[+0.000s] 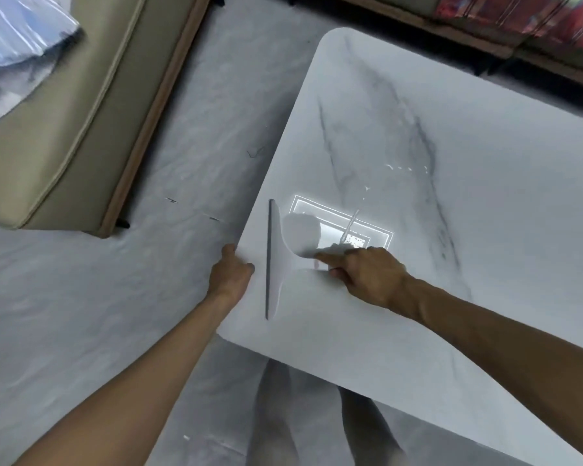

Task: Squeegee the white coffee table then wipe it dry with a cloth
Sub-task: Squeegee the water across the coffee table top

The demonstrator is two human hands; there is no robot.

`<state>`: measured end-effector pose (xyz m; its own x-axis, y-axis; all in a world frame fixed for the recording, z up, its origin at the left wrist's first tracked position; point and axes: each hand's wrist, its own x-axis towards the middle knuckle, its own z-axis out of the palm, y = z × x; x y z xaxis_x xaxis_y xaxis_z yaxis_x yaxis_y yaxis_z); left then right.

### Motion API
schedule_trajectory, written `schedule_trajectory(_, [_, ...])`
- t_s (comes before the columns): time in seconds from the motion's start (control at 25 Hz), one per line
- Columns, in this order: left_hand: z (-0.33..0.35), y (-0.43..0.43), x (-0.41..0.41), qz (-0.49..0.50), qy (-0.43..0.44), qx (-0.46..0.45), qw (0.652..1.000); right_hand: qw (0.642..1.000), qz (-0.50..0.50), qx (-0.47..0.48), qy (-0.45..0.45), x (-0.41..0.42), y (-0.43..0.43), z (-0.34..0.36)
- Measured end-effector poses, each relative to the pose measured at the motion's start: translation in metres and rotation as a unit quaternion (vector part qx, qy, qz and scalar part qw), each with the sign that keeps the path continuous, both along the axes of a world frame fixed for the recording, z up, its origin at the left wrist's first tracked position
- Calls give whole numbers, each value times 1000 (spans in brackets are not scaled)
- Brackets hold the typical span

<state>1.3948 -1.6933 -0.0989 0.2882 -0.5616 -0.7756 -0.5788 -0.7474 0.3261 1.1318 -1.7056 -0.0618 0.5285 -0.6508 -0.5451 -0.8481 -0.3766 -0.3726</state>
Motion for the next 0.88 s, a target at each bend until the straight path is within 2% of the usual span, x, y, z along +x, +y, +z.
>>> schedule_trajectory(0.16, [11,13,-5,24,-12,-13,1000,996,-51,12,76,-91,22,37])
schedule_trajectory(0.24, [20,23,-1,46,-4,-25,999,995,-44,4,86,-108,29,54])
schedule_trajectory(0.4, [32,53,13,107,-2,-46,993,1000,2,18,-5,-47,30,44])
schedule_trajectory(0.52, [32,85,24,164,-34,-41,985,996,73,46,-28,46,47,12])
schedule_trajectory(0.64, [28,110,29,176,-59,-22,982,988,134,63,-36,103,74,-14])
schedule_trajectory(0.76, [22,126,23,172,-40,-3,984,989,130,65,-29,95,79,-30])
schedule_trajectory(0.88, [19,129,10,157,-8,8,988,994,100,31,-26,39,68,-25])
